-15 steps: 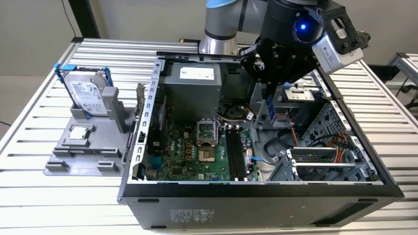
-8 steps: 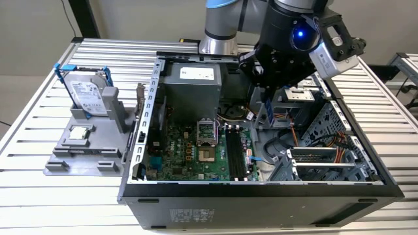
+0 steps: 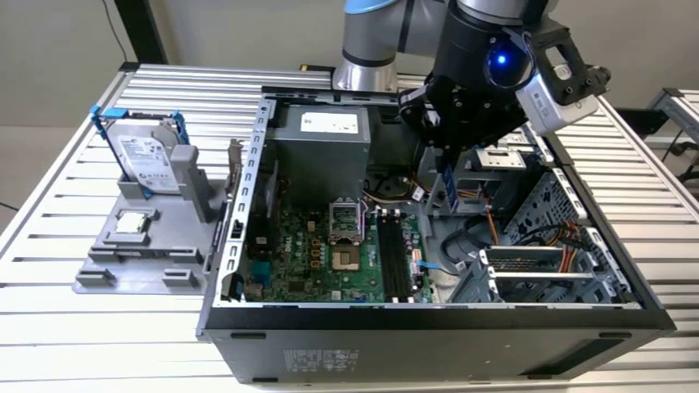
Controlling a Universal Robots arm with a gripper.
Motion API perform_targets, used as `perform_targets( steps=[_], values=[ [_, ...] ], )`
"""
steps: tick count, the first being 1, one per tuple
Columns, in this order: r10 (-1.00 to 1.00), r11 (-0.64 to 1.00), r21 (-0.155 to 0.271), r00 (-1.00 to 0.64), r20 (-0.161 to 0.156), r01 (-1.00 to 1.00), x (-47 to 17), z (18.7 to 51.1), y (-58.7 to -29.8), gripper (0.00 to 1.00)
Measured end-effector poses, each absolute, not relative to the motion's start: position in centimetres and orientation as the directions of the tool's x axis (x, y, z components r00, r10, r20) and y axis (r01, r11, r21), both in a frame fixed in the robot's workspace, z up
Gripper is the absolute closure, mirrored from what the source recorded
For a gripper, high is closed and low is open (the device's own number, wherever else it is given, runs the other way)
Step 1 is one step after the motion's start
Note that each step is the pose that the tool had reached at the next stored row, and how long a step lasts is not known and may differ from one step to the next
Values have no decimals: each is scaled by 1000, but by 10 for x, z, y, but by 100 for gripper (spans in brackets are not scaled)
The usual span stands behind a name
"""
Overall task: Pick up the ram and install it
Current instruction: 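Insert the ram into the slot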
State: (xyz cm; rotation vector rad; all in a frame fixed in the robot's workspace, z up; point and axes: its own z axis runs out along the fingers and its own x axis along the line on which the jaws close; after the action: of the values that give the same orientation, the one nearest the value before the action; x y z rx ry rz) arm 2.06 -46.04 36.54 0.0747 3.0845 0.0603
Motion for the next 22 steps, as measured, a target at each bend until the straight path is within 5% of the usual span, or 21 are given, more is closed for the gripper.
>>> perform_targets(
  steps=[22],
  values=[
    [49,998,40,-997,-55,47,21,347,-460,100]
  ],
)
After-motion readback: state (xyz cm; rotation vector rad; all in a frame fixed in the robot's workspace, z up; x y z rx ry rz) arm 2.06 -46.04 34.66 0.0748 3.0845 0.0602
